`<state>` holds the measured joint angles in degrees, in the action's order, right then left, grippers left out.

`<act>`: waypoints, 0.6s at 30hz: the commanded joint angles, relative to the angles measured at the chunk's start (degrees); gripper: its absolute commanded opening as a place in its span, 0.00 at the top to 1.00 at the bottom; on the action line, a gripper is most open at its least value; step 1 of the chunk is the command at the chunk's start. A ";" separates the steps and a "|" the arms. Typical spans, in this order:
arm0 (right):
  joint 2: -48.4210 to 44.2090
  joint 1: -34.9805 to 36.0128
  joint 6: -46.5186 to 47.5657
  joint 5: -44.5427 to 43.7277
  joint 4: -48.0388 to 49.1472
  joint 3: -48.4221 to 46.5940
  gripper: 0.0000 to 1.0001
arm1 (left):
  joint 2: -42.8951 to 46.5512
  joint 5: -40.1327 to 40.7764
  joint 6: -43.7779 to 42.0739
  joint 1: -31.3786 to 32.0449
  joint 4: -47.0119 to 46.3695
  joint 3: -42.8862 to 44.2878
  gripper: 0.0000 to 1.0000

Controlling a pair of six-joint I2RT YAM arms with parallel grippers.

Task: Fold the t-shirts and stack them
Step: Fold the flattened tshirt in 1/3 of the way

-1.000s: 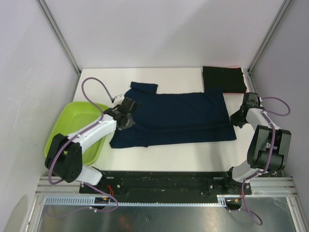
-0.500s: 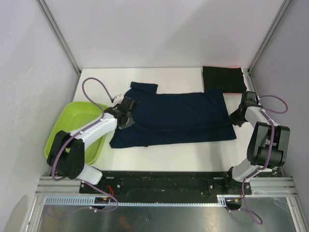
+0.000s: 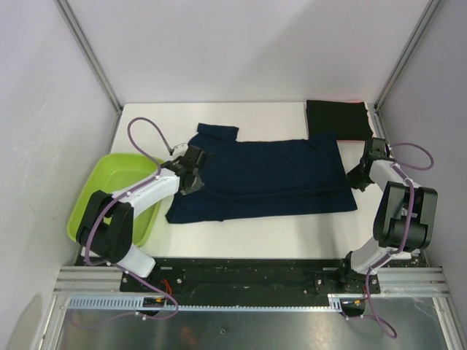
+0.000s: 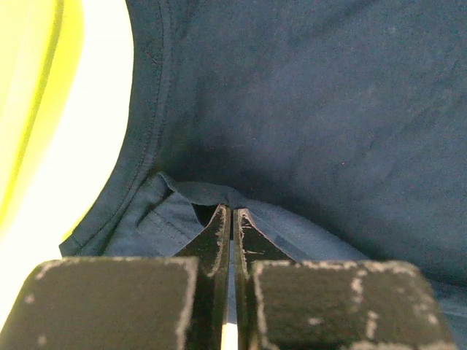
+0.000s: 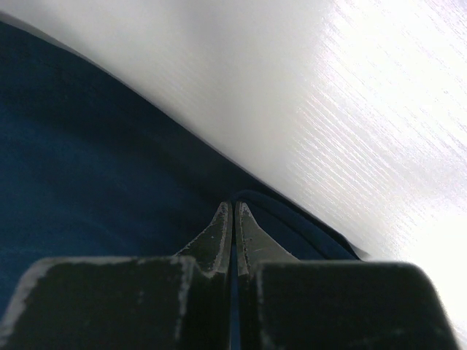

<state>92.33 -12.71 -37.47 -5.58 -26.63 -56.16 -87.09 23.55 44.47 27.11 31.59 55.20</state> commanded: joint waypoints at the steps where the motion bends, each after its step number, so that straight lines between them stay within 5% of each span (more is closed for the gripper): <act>1: 0.44 0.39 0.78 -1.55 1.57 -2.32 1.00 | -1.32 0.42 -1.49 -0.62 -2.32 1.95 1.00; 10: 1.09 0.43 1.74 -1.87 1.79 -2.54 1.00 | -3.21 -0.18 -2.25 -1.11 -4.18 2.42 1.00; 12: 1.16 0.45 2.44 -1.93 1.33 -3.18 0.86 | -3.38 -1.23 -3.17 -1.63 -5.67 2.21 0.97; 14: 0.74 0.88 3.58 -2.80 -0.24 -4.66 0.64 | -3.34 -4.54 -4.85 -2.81 -7.36 2.35 0.83; 16: -0.40 2.35 5.25 -4.16 -1.88 -6.40 0.46 | -2.31 -7.64 -6.77 -3.75 -8.09 3.02 0.44; 18: -1.79 4.76 6.46 -5.20 -4.09 -8.81 0.40 | 0.45 -8.98 -8.52 -4.13 -8.23 3.28 0.23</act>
<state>93.21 -11.51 -34.57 -7.31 -27.81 -59.24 -90.48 18.33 40.16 24.47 26.57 55.72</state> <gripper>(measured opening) 0.554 0.660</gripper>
